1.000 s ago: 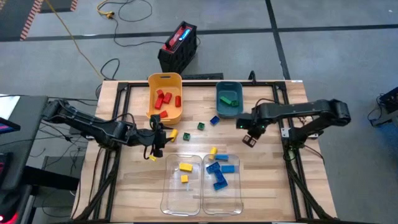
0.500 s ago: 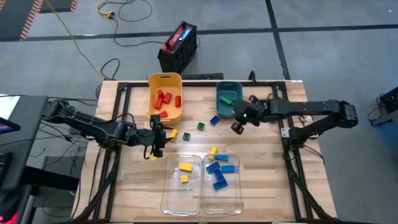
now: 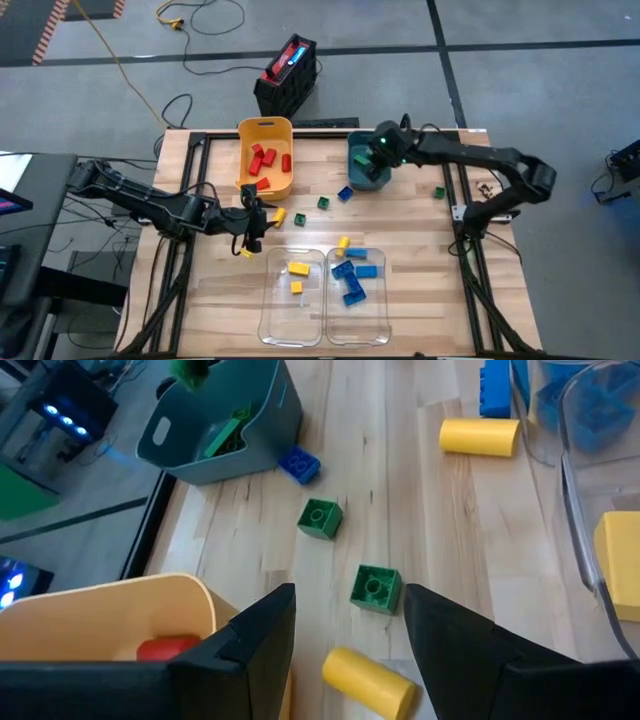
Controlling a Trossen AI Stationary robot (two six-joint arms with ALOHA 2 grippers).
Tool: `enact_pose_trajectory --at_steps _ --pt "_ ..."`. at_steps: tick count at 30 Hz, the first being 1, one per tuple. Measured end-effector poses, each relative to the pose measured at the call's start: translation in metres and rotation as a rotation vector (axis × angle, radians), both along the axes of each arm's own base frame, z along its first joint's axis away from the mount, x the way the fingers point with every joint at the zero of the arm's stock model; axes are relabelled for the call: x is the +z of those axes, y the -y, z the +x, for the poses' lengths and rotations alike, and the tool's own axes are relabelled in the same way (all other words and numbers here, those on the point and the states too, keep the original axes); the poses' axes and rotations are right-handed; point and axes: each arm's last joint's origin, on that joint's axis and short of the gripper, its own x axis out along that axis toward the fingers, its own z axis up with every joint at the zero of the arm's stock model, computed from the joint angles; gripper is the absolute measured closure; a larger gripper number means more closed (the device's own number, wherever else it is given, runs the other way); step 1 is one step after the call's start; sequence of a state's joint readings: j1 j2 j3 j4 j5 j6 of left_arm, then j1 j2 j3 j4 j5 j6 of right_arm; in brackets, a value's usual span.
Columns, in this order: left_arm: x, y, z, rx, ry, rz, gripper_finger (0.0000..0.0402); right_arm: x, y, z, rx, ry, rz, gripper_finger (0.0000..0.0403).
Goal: Sort blocks
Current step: Put the green game piece into the blue bin
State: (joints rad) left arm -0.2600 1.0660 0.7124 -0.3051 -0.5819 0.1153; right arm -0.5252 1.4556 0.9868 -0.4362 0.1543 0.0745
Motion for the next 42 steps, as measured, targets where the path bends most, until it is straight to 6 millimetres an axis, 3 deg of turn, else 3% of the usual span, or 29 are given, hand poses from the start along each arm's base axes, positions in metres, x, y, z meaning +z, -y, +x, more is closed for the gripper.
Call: enact_pose_trajectory --at_steps 12,19,25,33,37,42 --pt "-0.003 -0.001 -0.002 0.011 -0.034 -0.005 0.022 -0.019 0.059 0.018 -0.112 -0.146 0.056 0.03" --pt "-0.004 -0.001 -0.003 0.018 -0.042 -0.011 0.022 -0.033 0.071 0.028 -0.113 -0.235 0.101 0.03" --pt "-0.004 -0.001 -0.003 0.017 -0.043 -0.009 0.022 -0.036 0.069 0.029 -0.06 -0.278 0.1 0.0282" --pt "-0.003 -0.001 -0.002 0.011 -0.033 -0.004 0.022 -0.007 0.063 0.017 -0.061 -0.236 0.067 0.0157" --pt "-0.004 -0.001 -0.003 0.016 -0.041 -0.009 0.022 0.017 0.045 0.0 -0.021 -0.283 0.076 0.0127" --pt "-0.005 -0.001 -0.004 0.019 -0.058 -0.007 0.022 0.04 0.009 -0.032 -0.046 -0.416 0.205 0.0122"
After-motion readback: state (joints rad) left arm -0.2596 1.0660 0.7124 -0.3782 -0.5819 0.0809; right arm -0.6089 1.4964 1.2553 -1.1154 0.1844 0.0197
